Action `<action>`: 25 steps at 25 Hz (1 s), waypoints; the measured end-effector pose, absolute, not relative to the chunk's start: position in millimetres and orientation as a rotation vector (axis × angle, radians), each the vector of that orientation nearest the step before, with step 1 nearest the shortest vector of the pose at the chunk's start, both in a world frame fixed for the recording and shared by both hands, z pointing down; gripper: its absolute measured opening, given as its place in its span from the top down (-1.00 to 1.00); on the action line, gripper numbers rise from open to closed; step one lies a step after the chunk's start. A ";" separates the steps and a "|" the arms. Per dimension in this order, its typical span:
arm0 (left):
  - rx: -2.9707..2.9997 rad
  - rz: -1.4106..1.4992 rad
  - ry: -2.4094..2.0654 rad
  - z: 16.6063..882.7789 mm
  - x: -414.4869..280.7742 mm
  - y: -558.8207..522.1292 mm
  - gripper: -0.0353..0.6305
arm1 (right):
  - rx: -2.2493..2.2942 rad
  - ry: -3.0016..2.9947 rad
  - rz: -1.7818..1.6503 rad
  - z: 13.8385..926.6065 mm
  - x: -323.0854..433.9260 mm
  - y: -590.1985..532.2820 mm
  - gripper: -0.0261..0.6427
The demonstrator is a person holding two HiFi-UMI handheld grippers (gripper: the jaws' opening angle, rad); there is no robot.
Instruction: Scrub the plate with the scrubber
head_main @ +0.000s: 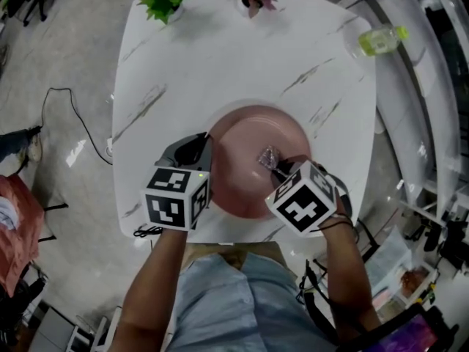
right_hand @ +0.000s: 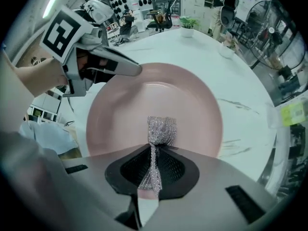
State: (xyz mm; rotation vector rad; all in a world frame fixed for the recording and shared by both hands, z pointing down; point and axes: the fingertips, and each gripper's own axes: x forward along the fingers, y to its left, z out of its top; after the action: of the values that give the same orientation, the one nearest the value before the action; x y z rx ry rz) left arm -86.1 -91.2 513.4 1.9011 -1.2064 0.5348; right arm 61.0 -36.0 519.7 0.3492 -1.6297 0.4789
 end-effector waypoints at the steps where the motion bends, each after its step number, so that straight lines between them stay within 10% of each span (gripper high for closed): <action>1: 1.903 0.537 -1.205 513.5 -85.5 -91.0 0.85 | 0.366 -1.622 0.484 520.2 64.1 -40.9 0.76; 25: 1.914 0.533 -1.199 514.7 -84.4 -91.5 0.85 | 0.155 -1.662 0.201 519.2 -11.0 -89.7 0.75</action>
State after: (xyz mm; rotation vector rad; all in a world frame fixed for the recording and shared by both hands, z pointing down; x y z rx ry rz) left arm -84.4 -91.5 514.7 1.9142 -1.1994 0.5329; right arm -11.0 -89.7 519.2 0.1550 -1.6620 0.2010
